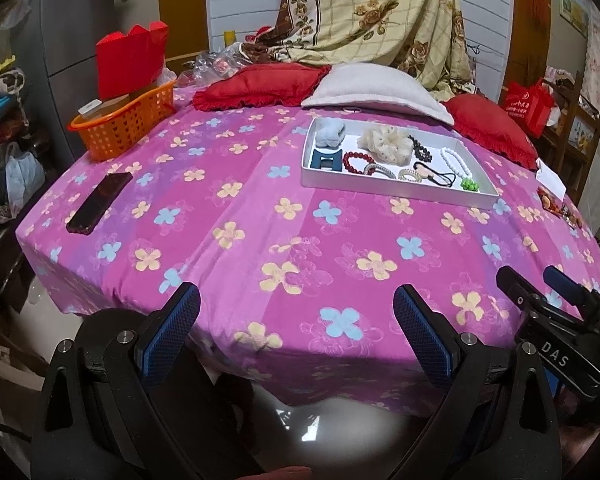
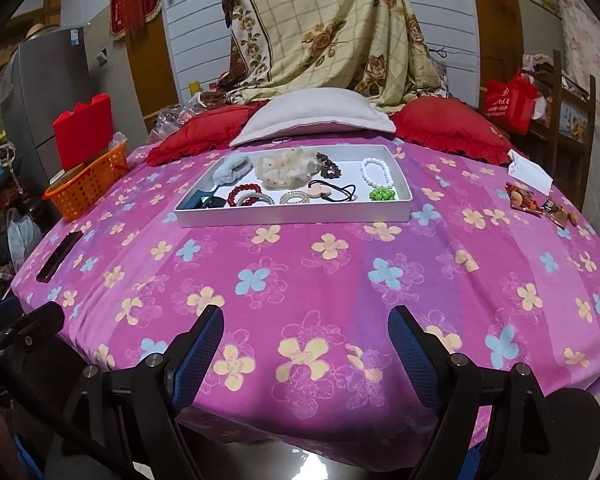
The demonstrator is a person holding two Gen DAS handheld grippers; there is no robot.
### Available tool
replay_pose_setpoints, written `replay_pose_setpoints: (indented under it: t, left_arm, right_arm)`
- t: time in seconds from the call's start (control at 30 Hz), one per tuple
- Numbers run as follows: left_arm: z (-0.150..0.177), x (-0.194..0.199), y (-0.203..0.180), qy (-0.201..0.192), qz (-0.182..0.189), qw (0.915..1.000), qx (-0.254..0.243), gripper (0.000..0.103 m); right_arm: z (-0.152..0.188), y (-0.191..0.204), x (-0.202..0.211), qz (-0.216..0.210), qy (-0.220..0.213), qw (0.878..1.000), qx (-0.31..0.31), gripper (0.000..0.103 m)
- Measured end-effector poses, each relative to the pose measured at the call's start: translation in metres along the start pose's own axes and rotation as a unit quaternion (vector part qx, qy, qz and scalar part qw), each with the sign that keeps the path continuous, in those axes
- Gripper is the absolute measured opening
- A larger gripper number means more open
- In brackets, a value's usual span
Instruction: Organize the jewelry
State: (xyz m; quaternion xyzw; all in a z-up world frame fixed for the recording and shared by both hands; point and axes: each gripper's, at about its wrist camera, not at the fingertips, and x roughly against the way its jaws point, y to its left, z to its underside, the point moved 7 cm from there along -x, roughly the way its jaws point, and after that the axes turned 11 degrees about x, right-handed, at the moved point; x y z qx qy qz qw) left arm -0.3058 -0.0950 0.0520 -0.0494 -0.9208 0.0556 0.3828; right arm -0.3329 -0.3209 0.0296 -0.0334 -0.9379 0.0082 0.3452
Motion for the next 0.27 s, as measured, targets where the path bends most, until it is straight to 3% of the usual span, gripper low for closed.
replay_pose_setpoints:
  t: [0.27]
  left_arm:
    - [0.0,-0.017,0.003,0.015,-0.009,0.9998,-0.004,0.097]
  right_arm:
    - [0.002,-0.001,-0.015,-0.009,0.013,1.0,-0.005,0.083]
